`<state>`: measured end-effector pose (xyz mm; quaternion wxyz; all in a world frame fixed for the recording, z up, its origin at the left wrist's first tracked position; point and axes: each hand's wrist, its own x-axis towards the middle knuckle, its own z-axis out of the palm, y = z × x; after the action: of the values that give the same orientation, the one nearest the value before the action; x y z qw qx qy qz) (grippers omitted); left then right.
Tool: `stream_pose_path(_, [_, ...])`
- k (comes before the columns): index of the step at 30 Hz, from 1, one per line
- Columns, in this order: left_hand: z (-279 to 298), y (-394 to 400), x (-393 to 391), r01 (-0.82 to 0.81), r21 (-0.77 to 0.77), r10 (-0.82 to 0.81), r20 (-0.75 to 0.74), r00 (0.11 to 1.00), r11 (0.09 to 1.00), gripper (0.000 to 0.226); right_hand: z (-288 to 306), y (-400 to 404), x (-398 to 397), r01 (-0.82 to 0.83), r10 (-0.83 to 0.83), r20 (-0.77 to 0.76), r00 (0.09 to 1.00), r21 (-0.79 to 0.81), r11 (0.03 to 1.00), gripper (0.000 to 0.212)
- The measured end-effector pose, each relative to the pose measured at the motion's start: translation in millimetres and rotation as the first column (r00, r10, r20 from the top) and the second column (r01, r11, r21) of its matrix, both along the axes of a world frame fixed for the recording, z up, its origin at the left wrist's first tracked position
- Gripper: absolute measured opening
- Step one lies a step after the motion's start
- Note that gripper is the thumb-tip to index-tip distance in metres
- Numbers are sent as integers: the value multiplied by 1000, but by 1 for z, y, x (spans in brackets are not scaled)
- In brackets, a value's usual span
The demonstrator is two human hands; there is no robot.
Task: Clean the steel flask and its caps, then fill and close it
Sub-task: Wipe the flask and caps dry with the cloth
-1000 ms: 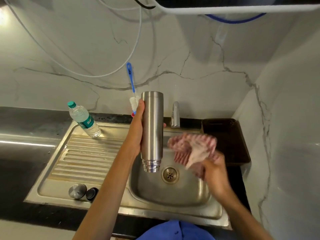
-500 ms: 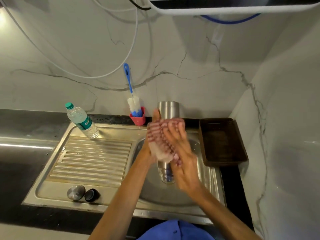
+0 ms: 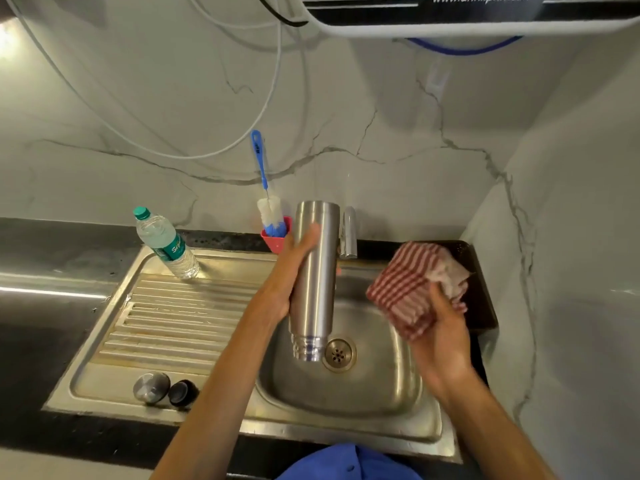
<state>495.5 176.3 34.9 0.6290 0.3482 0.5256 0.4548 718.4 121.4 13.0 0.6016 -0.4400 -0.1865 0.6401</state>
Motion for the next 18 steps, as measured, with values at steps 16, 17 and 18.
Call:
stream_pose_path(16, [-27, -2, 13, -72, -134, 98, 206, 974, 988, 61, -46, -21, -58, -618, -65, 858, 509, 417, 667, 63])
stream_pose_path(17, [-24, 0, 7, -158, -109, 165, 59, 985, 981, 65, -49, -31, -52, -644, -31, 865, 500, 396, 654, 52])
stream_pose_path(18, [-24, 5, 1, -245, -30, 245, -20, 969, 969, 73, -57, -40, -45, -674, 13, 871, 491, 370, 639, 43])
